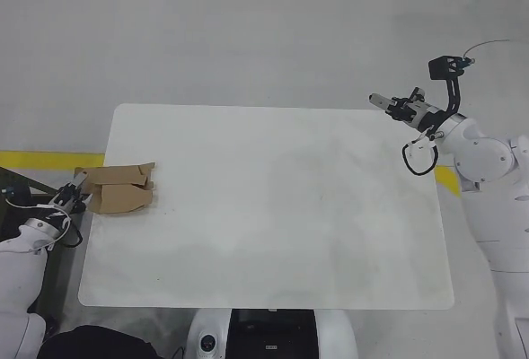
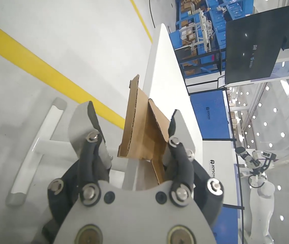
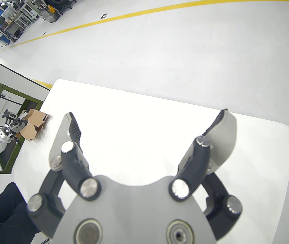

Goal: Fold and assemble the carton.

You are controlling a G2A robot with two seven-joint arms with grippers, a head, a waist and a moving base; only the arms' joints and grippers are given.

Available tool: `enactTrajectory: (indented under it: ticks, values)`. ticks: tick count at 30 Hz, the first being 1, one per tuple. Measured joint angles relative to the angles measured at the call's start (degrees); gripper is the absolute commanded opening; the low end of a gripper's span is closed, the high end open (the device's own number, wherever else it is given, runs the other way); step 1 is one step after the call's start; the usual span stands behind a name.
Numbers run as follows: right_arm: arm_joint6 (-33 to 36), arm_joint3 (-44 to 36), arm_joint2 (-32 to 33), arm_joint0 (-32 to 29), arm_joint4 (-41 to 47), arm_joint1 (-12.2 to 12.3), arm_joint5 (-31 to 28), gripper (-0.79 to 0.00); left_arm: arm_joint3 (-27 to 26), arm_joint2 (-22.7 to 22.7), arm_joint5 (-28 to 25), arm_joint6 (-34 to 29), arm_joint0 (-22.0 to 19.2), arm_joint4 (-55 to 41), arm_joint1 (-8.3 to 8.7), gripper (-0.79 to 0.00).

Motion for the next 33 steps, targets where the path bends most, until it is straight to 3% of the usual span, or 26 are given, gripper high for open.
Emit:
enactTrajectory:
  ticks: [2,17,25,33]
  values:
    - [0.00,0.00,0.00,0.00,0.00,0.00,0.00,0.000,0.14,-0.44,0.42,-1.11,-0.06,-1.04,-0.12,-0.785]
    - [0.00,0.00,0.00,0.00,0.00,0.00,0.00,0.000,-0.56,-6.63,3.65,-13.45,-2.08,-12.98,0.30,-0.785]
    - [0.00,0.00,0.00,0.00,0.00,0.00,0.00,0.000,-3.86,-8.25,4.75,-15.24,-5.26,-14.00,0.39,-0.785]
    - [0.00,0.00,0.00,0.00,0.00,0.00,0.00,0.000,-9.72,-7.58,5.39,-17.88,-8.77,-14.07,-0.93,-0.785]
